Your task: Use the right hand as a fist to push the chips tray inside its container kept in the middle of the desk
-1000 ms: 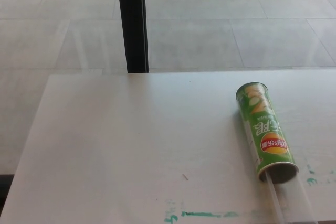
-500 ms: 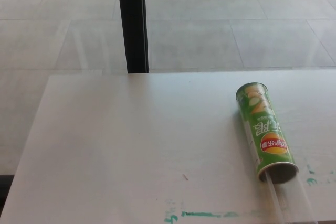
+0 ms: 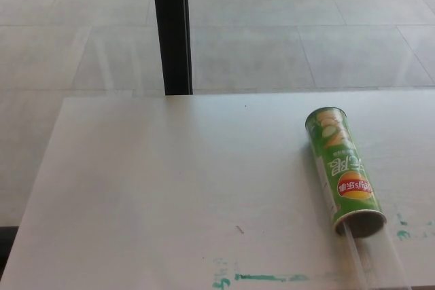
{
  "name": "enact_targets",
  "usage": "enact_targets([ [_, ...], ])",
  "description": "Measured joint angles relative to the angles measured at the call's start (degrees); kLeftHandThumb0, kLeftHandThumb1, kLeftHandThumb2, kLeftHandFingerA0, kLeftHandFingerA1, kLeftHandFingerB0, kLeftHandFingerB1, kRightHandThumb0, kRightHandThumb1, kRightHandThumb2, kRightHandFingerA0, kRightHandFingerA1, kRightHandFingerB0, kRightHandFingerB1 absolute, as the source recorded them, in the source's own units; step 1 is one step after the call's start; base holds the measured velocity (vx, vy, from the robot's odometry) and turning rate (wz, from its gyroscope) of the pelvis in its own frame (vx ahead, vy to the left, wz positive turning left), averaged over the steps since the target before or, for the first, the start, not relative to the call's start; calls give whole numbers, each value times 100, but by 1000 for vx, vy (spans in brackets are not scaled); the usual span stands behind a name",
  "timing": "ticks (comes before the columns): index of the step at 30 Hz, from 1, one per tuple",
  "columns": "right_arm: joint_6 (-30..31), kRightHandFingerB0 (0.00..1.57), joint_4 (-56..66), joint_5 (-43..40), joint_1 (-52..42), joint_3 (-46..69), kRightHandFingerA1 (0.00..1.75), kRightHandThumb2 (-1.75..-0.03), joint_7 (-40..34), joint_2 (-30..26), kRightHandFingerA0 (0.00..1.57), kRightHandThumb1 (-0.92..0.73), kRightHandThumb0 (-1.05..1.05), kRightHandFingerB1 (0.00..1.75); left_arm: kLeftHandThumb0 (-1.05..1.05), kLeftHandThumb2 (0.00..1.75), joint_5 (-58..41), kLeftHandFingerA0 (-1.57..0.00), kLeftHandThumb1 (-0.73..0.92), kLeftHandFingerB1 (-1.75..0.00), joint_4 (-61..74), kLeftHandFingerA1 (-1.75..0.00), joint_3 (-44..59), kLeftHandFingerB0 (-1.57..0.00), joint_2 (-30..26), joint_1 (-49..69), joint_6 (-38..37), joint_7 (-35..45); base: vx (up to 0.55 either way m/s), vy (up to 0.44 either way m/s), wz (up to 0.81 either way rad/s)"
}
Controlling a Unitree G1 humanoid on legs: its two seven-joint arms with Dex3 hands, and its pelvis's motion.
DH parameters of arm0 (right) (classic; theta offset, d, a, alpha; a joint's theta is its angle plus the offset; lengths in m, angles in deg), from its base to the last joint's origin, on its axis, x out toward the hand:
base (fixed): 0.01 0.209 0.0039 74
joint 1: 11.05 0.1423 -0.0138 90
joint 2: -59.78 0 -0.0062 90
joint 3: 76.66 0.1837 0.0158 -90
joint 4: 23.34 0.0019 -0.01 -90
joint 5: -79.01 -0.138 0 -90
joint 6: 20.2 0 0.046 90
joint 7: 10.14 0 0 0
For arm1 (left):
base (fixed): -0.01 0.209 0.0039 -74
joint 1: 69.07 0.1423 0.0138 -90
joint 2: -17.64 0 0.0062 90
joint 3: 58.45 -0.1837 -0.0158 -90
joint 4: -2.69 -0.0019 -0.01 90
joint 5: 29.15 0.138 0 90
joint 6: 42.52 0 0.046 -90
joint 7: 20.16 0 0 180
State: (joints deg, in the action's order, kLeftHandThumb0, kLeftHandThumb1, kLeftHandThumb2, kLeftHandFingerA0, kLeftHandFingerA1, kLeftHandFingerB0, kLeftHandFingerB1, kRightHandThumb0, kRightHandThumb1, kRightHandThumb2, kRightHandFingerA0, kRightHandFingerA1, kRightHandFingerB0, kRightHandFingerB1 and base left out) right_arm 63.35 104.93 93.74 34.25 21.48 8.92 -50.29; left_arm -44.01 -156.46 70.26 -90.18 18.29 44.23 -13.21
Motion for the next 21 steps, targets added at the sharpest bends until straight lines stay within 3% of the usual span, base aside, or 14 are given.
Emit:
enact_targets([
  [1,16,62,-12,91,36,-62,103,-61,0,0,90,-71,-65,49,-74,68,-1,-55,92,-49,0,-61,0,-51,0,0,0,0,0,0,0],
  [5,79,60,-79,415,196,-290,93,-61,0,0,89,-70,-66,47,-75,70,-2,-55,92,-48,0,-58,2,-50,0,1,0,0,0,0,0],
  [11,226,64,-258,932,596,-639,116,-60,0,0,94,-67,-66,47,-74,69,-1,-55,92,-48,0,-57,1,-49,0,3,0,0,0,0,0],
  [12,247,64,-306,1017,679,-698,104,-60,-1,0,90,-67,-65,49,-74,68,-1,-56,92,-48,0,-57,1,-51,0,3,0,0,0,0,0],
  [16,348,69,-586,1368,1036,-929,119,-60,-3,-6,95,-65,-66,50,-74,69,0,-56,92,-49,0,-59,1,-51,0,6,0,0,0,0,0],
  [17,372,63,-654,1450,1120,-983,113,-84,-4,-7,97,-49,-70,60,-75,68,0,-56,92,-49,0,-60,1,-50,0,8,0,0,0,0,0],
  [18,397,68,-737,1533,1218,-1040,124,-61,-6,-10,94,-64,-67,54,-75,69,0,-57,92,-49,0,-58,1,-50,0,10,0,0,0,0,0],
  [19,423,68,-836,1631,1326,-1098,124,-61,-10,-16,94,-64,-67,54,-75,69,0,-57,92,-49,0,-58,1,-50,0,15,0,-1,0,0,0],
  [20,449,62,-936,1723,1434,-1163,113,-84,-14,-22,99,-49,-69,61,-76,69,0,-57,92,-49,0,-59,1,-50,0,22,0,-1,0,0,0],
  [21,467,62,-1012,1794,1513,-1215,113,-84,-18,-27,99,-49,-69,61,-76,69,0,-57,92,-49,0,-59,0,-50,0,27,0,-1,0,0,0],
])
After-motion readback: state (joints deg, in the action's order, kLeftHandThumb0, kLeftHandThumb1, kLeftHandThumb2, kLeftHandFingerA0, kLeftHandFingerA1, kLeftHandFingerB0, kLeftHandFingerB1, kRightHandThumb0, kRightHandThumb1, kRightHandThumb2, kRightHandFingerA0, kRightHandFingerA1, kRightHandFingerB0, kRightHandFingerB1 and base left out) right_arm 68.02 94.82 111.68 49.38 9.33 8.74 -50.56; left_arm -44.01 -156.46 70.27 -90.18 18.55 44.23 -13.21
